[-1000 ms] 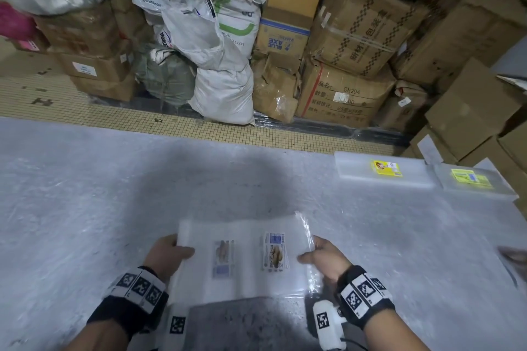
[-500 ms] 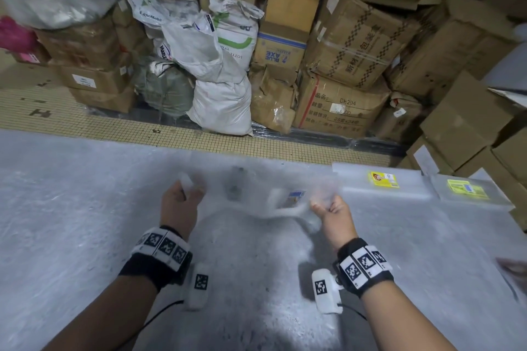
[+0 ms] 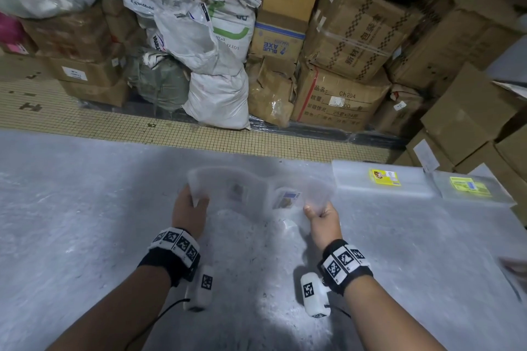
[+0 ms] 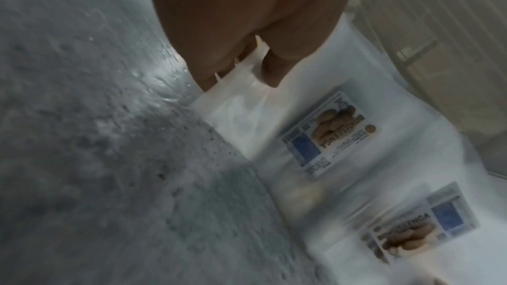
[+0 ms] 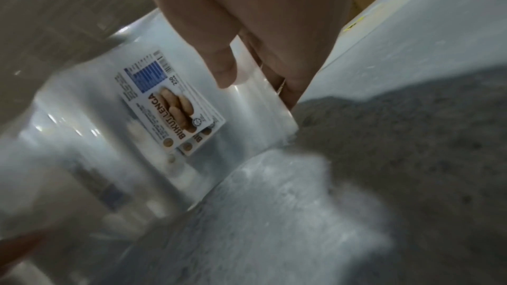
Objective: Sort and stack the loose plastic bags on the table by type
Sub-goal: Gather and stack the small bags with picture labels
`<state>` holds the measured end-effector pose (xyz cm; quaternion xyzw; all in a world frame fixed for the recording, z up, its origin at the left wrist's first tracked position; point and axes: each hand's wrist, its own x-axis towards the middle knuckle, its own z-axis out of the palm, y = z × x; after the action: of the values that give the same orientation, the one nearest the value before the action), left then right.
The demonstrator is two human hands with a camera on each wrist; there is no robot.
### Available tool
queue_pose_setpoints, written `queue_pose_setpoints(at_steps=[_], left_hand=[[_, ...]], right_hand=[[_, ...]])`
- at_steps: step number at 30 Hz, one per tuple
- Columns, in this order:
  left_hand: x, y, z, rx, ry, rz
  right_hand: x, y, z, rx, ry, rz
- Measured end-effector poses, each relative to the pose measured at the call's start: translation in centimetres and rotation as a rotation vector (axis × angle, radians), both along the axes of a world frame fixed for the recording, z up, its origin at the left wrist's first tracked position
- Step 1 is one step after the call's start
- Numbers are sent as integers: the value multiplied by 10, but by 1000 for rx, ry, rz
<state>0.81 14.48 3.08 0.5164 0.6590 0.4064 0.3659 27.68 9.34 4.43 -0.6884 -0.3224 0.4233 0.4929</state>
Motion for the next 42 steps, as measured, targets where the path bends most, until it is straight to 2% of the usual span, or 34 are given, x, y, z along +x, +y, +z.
queue_pose_setpoints(at_steps=[3,9,13,16,22,29,36,42], left_hand=[[-1,-2,1,-30,-4,-30],[-7,5,-6,-112,36,-44],[-4,4,-1,-118,-17,-51],[-2,4,0,-97,-8,-65],[-9,9,-6,-133,24,-58],[-13,8,-2,-144,86,-77],[-15,11,-5,-151,75,-98],[-13,7,-7,-206,-29,-29]], right_hand=[[7,1,-5,-10,2,16],[23,1,-11,-129,-177,52],[25,-2,-8,-121,-230,116],[26,-1,-7,-75,-214,140],[23,3,-12,-142,-111,81],[27,4,-21,-153,-72,110],[33,8,-27,-135,-129,129],[33,4,-29,-119,-172,157]])
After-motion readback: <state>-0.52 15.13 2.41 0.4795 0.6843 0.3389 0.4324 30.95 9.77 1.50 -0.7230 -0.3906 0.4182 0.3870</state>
